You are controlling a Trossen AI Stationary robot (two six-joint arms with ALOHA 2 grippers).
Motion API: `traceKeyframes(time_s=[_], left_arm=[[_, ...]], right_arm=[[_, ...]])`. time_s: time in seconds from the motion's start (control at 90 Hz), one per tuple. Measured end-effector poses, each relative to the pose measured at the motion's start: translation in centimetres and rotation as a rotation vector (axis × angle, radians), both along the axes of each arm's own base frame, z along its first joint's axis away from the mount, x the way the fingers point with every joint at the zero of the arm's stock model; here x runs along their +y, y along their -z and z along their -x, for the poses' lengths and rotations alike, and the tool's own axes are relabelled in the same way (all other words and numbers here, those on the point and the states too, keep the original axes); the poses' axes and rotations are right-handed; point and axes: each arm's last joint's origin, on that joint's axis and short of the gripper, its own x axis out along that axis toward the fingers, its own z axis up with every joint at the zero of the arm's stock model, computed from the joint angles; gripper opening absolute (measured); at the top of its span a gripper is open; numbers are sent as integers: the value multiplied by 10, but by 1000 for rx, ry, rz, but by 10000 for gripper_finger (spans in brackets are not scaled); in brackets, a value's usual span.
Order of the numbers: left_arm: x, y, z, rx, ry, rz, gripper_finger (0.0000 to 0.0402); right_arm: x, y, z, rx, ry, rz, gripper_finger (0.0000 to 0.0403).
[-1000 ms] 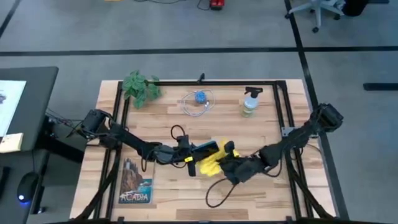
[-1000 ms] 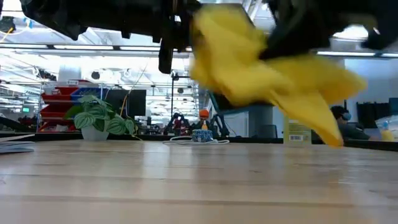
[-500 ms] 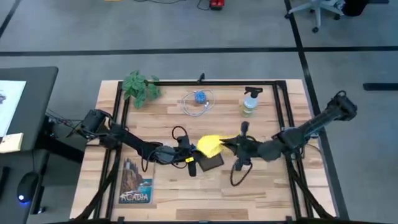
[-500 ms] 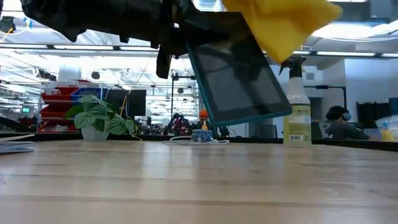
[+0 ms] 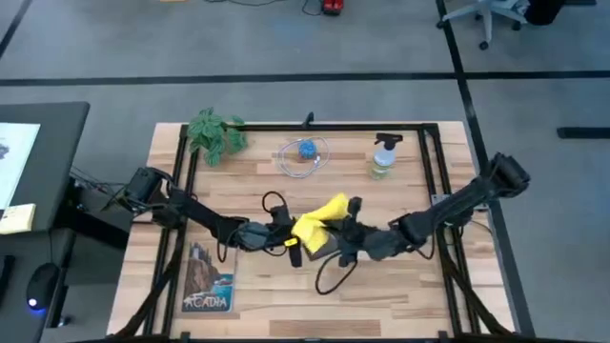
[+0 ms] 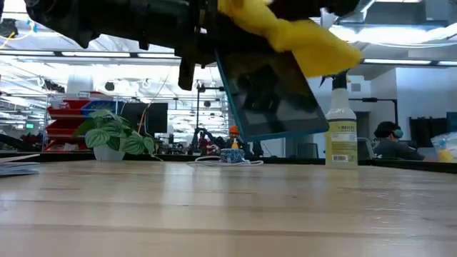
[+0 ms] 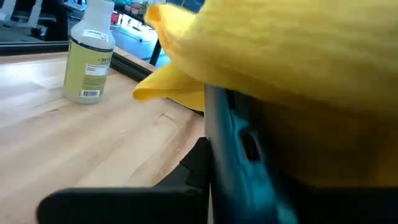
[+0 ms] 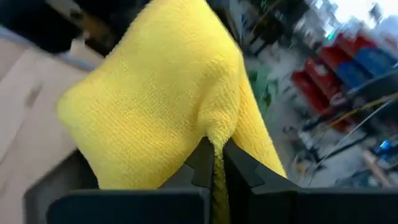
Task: Apply microfiber cloth
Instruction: Wipe the back of the tablet with the yellow microfiber cloth
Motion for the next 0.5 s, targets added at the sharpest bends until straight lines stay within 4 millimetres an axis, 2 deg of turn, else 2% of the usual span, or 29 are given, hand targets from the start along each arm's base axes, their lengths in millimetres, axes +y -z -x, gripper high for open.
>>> traceKeyframes(time_s=[0.078, 0.178, 0.278, 0.378, 0.5], left_arm=[[1, -1, 0, -7, -18, -1, 15], [1, -2, 0, -23, -20, -5, 15], [3, -2, -1, -20, -34, -9, 15], [4, -3, -2, -28, -32, -5, 15], [2, -8, -4, -43, -13, -7, 15]], right_arm=[[0, 9, 4, 57, -18, -90, 0], [1, 30, 8, 131, -65, -202, 0], [1, 53, 10, 173, -66, -216, 0], [6, 63, 5, 193, -98, -228, 0], [12, 74, -5, 210, -245, -289, 0]])
